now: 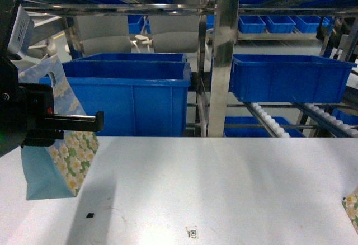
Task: Move flower gift bag to table near conveyor
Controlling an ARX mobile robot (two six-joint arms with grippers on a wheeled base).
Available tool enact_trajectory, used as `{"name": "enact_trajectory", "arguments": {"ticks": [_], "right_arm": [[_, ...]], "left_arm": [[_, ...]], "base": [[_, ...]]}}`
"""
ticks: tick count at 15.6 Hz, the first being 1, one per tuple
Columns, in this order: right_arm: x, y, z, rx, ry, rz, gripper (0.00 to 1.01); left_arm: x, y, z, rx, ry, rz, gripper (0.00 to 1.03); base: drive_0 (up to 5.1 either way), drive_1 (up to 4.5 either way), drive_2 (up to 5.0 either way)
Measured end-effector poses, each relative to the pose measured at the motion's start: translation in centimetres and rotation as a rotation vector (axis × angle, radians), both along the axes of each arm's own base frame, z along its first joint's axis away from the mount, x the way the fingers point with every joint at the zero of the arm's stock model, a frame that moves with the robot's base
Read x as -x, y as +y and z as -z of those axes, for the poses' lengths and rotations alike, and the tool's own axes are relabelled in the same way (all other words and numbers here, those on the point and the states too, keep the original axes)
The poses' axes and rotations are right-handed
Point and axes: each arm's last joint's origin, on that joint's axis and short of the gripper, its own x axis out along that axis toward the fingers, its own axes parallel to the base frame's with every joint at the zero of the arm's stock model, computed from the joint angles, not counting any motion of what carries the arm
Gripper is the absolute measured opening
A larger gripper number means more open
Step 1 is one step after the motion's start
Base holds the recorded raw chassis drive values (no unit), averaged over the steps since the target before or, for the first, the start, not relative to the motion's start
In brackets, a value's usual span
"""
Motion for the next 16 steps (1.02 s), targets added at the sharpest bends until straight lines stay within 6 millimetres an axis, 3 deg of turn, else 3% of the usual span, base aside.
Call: {"name": "enact_trajectory", "arguments": {"ticks": [5,9,12,16], "right_arm": [[0.0,0.0,0.0,0.000,0.000,0.000,0.98],[0.0,0.0,0.0,0.000,0.000,0.000,0.98],[0.0,0.0,0.0,0.000,0.000,0.000,0.98],[0.0,0.0,0.0,0.000,0.000,0.000,0.98]], "left_arm": [[-1.1,1.4,2.9,0.010,0.070,-0.042,0.02],[-0.6,1.2,4.9,0.019,0.168,-0.010,0.02],[-0.4,1.3,5.3,0.034,0.189,-0.015,0.02],[1.2,1.0,6.6,0.006,0.256,-0.041,0.02]], "base": [[0.0,0.00,0.0],[0.0,0.00,0.0],[0.0,0.00,0.0],[0.0,0.00,0.0]]}}
